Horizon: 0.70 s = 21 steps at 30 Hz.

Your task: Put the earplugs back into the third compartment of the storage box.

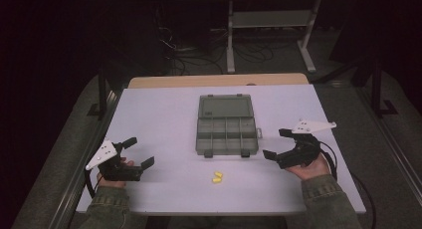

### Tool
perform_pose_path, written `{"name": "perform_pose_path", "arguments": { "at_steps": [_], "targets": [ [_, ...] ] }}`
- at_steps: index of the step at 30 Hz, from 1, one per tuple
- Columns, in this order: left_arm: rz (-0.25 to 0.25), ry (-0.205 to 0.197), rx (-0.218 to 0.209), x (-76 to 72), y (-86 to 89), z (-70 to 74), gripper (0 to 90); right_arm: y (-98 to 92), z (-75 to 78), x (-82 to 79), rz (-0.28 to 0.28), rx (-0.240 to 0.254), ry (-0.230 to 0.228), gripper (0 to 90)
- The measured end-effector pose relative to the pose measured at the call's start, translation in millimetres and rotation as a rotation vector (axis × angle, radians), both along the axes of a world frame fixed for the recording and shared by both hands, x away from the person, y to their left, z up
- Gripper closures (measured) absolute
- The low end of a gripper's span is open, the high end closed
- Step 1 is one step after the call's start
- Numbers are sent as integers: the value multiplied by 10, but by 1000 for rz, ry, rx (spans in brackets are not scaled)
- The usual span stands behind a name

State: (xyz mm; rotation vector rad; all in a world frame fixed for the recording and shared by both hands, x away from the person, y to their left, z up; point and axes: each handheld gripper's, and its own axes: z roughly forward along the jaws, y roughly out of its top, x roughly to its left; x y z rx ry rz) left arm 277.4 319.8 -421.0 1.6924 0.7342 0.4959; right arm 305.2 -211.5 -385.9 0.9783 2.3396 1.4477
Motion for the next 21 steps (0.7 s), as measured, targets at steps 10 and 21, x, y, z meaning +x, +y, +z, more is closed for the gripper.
{"name": "perform_pose_path", "arguments": {
  "at_steps": [10,21],
  "targets": [
    [-5,-1,1,-3,-3,1,0,214,24,28,59,-43,9,0],
    [-8,-3,0,-9,-2,5,0,386,-5,45,106,-80,31,0]
  ]
}}
